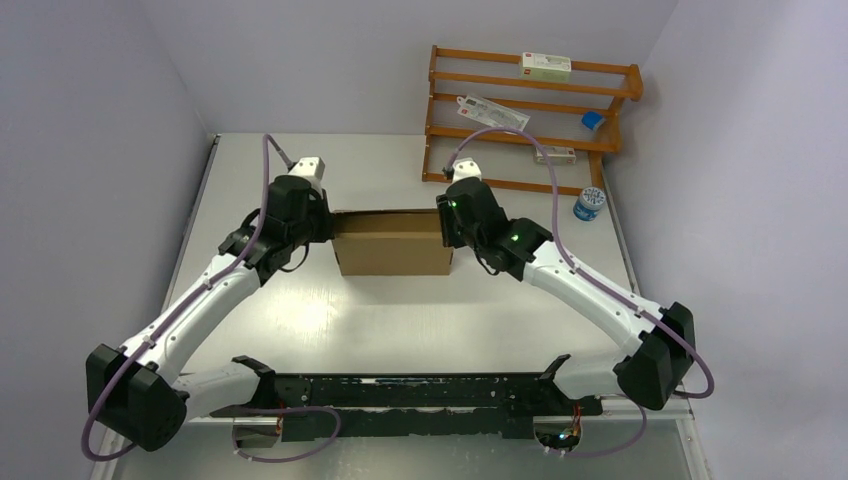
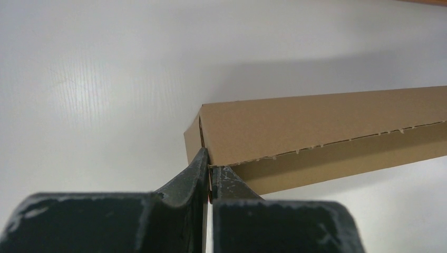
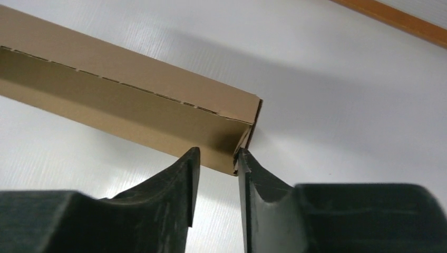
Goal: Fold the paper box
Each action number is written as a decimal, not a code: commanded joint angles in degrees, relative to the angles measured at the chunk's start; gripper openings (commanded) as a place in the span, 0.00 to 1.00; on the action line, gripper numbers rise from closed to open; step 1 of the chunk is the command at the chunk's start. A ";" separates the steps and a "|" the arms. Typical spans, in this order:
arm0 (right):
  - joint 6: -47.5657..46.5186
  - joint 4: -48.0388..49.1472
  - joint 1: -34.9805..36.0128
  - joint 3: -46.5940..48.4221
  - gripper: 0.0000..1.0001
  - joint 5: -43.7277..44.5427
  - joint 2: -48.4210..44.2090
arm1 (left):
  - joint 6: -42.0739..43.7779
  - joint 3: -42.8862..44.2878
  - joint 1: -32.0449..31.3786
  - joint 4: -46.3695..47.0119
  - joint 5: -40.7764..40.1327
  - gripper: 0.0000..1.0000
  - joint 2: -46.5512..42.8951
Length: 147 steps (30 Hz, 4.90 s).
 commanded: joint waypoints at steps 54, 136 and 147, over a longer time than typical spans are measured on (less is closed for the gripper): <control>13.69 11.13 -17.89 -1.11 0.46 -20.83 -3.24 | -1.59 10.93 3.98 -11.07 12.03 0.50 -1.97; 9.69 35.97 -22.95 -39.66 0.30 -36.81 -1.44 | -13.68 -19.22 5.45 0.39 12.81 0.24 -11.06; 11.12 40.11 -23.00 -44.90 0.31 -38.80 -0.70 | -12.52 -18.11 6.69 9.87 14.21 0.27 -2.86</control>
